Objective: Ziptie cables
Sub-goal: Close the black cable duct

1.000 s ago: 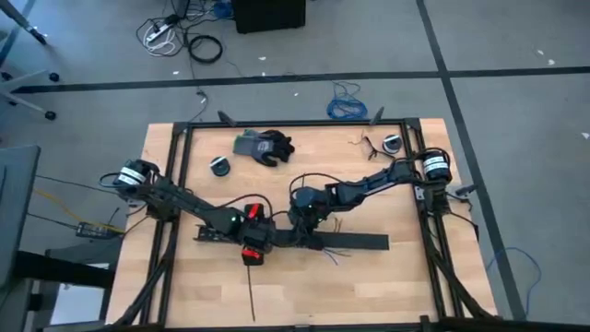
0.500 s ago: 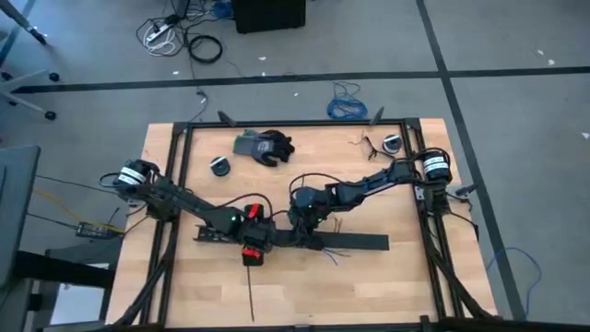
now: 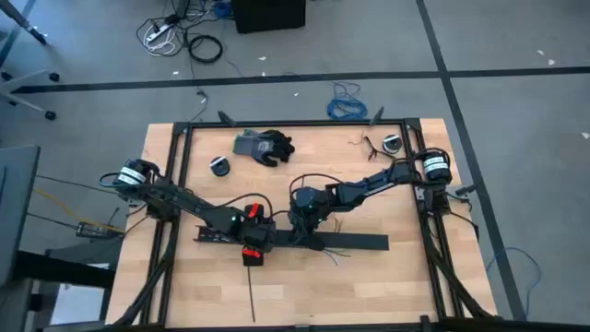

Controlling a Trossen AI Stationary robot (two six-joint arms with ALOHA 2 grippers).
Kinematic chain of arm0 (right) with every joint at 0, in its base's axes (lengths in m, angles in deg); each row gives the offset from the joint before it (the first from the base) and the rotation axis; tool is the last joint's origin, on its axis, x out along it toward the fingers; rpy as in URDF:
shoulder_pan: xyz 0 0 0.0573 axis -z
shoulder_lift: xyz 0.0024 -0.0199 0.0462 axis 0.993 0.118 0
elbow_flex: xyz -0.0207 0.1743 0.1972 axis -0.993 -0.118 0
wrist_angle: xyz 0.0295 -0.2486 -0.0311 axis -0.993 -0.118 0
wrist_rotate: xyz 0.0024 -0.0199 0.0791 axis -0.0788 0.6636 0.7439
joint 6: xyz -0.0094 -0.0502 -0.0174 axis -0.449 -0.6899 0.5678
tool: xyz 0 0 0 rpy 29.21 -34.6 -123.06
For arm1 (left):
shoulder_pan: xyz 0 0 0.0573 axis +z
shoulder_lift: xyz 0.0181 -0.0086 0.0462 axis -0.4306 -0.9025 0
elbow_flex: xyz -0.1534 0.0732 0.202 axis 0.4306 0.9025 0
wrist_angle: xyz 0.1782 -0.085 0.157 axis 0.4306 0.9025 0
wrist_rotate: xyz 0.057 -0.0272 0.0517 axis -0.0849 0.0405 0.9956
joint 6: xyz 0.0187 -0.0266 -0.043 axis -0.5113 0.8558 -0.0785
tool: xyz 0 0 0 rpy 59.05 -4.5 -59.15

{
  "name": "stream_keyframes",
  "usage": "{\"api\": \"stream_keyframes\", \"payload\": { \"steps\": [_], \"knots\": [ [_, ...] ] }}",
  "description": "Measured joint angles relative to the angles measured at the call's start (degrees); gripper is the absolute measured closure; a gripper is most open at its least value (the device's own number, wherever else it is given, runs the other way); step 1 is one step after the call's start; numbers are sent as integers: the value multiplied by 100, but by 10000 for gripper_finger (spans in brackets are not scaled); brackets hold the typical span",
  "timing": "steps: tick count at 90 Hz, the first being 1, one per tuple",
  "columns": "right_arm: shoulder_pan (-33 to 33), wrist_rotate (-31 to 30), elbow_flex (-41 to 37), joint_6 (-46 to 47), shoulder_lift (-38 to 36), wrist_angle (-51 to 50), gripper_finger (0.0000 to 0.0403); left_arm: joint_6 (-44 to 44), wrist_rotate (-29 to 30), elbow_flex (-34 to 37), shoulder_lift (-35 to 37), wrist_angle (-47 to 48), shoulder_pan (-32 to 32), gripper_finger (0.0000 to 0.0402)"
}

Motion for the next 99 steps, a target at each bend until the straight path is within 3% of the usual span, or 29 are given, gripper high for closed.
{"api": "stream_keyframes", "payload": {
  "steps": [18, 42, 57, 70, 99],
  "knots": [
    [2, 147, -11, -167, 2, 438, 403, 2, -6, 0, -2, -35, 0, 174],
    [-4, -526, -10, -358, -343, 984, 402, 168, -7, 0, -7, -38, 0, 174],
    [-7, -537, -2, -337, -730, 84, 402, 595, 42, -2, -7, 0, -2, 174],
    [-7, -971, -2, -222, -803, -820, 402, 893, 143, -2, -7, -58, 18, 174],
    [-7, -1117, 0, -207, -776, -944, 402, 1135, 201, 0, -7, -271, 229, 174]
  ]
}}
